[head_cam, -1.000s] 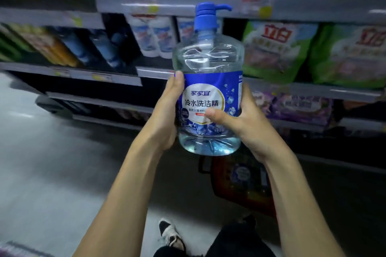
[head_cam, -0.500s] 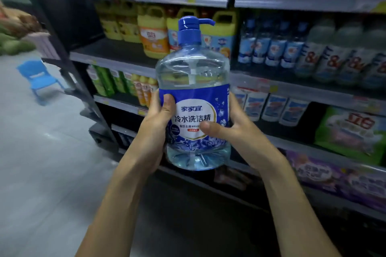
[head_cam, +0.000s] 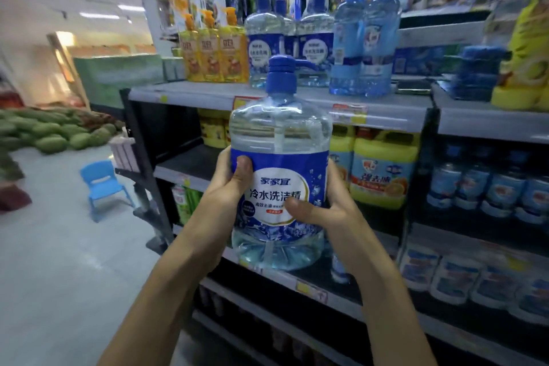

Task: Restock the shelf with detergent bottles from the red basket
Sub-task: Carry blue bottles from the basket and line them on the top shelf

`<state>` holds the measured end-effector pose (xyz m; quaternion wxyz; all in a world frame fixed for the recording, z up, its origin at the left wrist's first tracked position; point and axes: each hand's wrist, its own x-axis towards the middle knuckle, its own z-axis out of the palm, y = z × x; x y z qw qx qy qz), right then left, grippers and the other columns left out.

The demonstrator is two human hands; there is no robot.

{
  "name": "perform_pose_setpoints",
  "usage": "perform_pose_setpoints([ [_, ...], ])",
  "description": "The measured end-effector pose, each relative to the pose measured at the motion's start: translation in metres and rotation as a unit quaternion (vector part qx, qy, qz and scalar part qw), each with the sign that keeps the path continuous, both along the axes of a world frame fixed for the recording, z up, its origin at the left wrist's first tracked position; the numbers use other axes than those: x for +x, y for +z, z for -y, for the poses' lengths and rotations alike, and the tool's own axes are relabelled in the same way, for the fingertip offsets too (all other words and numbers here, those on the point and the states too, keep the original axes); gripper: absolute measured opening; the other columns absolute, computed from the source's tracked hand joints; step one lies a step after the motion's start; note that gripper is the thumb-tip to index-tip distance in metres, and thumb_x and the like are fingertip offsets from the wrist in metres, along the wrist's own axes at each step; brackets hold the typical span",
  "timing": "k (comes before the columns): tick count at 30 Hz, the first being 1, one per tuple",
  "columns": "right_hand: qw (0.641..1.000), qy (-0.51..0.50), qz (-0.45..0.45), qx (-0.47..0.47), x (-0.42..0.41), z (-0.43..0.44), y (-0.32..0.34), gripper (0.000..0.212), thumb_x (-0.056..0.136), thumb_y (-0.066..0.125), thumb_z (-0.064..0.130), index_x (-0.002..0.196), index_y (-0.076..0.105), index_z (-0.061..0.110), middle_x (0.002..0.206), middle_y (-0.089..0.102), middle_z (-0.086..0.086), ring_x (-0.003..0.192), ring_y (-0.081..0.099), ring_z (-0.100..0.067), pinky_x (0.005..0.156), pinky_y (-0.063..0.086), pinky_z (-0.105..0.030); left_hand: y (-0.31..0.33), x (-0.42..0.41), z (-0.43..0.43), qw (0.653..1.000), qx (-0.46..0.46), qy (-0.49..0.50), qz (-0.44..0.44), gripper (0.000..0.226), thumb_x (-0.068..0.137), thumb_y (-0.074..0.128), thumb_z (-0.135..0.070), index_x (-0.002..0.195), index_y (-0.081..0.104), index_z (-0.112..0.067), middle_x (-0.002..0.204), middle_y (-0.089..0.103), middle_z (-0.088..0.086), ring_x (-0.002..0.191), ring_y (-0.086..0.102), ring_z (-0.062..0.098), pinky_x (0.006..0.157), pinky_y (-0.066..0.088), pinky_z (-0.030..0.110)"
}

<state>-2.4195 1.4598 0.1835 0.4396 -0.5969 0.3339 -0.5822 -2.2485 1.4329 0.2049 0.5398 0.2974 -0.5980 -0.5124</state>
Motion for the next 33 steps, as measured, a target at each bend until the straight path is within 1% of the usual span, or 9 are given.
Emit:
perform_pose_setpoints([
  [2, 1.000, -0.001, 0.005, -0.010, 0.005, 0.032, 0.011, 0.064, 0.078, 0.076, 0.021, 0.132, 0.047, 0.036, 0.114, 0.072, 0.012, 0.105, 0.071, -0.012, 0.084, 0.060, -0.035, 0.014, 0.006, 0.033, 1.000, -0.008, -0.004, 0.005, 0.050, 0.089, 0.051, -0.053, 0.135, 0.048, -0.034, 0.119, 0.071, -0.006, 0.108, 0.070, 0.017, 0.081, 0.059, 0.032],
  [6, 0.999, -0.014, -0.001, -0.039, 0.009, 0.085, 0.034, 0.063, 0.078, 0.077, 0.021, 0.133, 0.049, 0.032, 0.118, 0.072, 0.001, 0.107, 0.071, -0.021, 0.090, 0.059, -0.049, 0.038, 0.009, 0.090, 0.999, -0.041, -0.018, 0.009, 0.041, 0.089, 0.047, -0.048, 0.129, 0.052, -0.036, 0.115, 0.073, -0.004, 0.105, 0.071, 0.019, 0.076, 0.059, 0.030],
  [10, 0.998, -0.038, -0.014, -0.049, 0.009, 0.123, 0.057, 0.065, 0.076, 0.078, 0.019, 0.134, 0.048, 0.027, 0.118, 0.072, -0.001, 0.106, 0.072, -0.022, 0.090, 0.059, -0.049, 0.057, 0.009, 0.133, 0.998, -0.046, -0.054, 0.004, 0.035, 0.093, 0.043, -0.048, 0.126, 0.052, -0.040, 0.108, 0.075, -0.007, 0.097, 0.074, 0.017, 0.071, 0.060, 0.030],
  [12, 0.997, -0.047, -0.028, -0.062, 0.008, 0.140, 0.069, 0.065, 0.076, 0.079, 0.019, 0.133, 0.048, 0.028, 0.118, 0.072, -0.001, 0.106, 0.072, -0.023, 0.088, 0.060, -0.046, 0.066, 0.011, 0.155, 0.996, -0.052, -0.073, 0.001, 0.036, 0.093, 0.042, -0.048, 0.127, 0.051, -0.039, 0.106, 0.076, -0.005, 0.095, 0.074, 0.017, 0.069, 0.061, 0.030],
  [16, 0.992, -0.077, -0.036, -0.093, 0.008, 0.171, 0.095, 0.064, 0.077, 0.082, 0.015, 0.130, 0.048, 0.030, 0.112, 0.074, 0.006, 0.100, 0.073, -0.016, 0.078, 0.060, -0.030, 0.091, 0.011, 0.201, 0.988, -0.098, -0.117, 0.006, 0.042, 0.091, 0.043, -0.047, 0.131, 0.049, -0.035, 0.113, 0.074, 0.001, 0.100, 0.073, 0.019, 0.075, 0.061, 0.031],
  [21, 0.981, -0.138, -0.057, -0.127, 0.008, 0.210, 0.128, 0.059, 0.075, 0.075, 0.014, 0.126, 0.050, 0.029, 0.110, 0.075, 0.004, 0.099, 0.074, -0.017, 0.078, 0.059, -0.027, 0.122, 0.007, 0.259, 0.978, -0.129, -0.163, -0.020, 0.058, 0.090, 0.050, -0.053, 0.143, 0.039, -0.033, 0.126, 0.068, 0.003, 0.108, 0.070, 0.020, 0.081, 0.060, 0.037],
  [27, 0.970, -0.206, -0.061, -0.115, 0.003, 0.256, 0.155, 0.063, 0.072, 0.076, 0.012, 0.127, 0.051, 0.028, 0.117, 0.073, -0.006, 0.105, 0.072, -0.026, 0.090, 0.059, -0.043, 0.146, -0.008, 0.327, 0.959, -0.145, -0.243, -0.017, 0.055, 0.088, 0.047, -0.049, 0.138, 0.040, -0.027, 0.105, 0.075, 0.006, 0.095, 0.073, 0.024, 0.074, 0.061, 0.038],
  [31, 0.961, -0.249, -0.082, -0.085, -0.002, 0.282, 0.158, 0.068, 0.072, 0.077, 0.013, 0.133, 0.048, 0.021, 0.119, 0.071, -0.009, 0.108, 0.070, -0.029, 0.093, 0.057, -0.050, 0.143, -0.023, 0.369, 0.961, -0.115, -0.251, 0.007, 0.086, 0.080, 0.063, -0.067, 0.150, 0.025, -0.037, 0.144, 0.053, 0.014, 0.123, 0.060, 0.030, 0.099, 0.050, 0.055],
  [33, 0.960, -0.257, -0.083, -0.067, -0.006, 0.293, 0.156, 0.069, 0.074, 0.077, 0.014, 0.136, 0.046, 0.019, 0.122, 0.070, -0.011, 0.112, 0.068, -0.031, 0.098, 0.053, -0.056, 0.139, -0.032, 0.385, 0.959, -0.093, -0.267, 0.005, 0.090, 0.076, 0.066, -0.069, 0.150, 0.026, -0.038, 0.145, 0.051, 0.013, 0.123, 0.061, 0.032, 0.100, 0.049, 0.056],
])
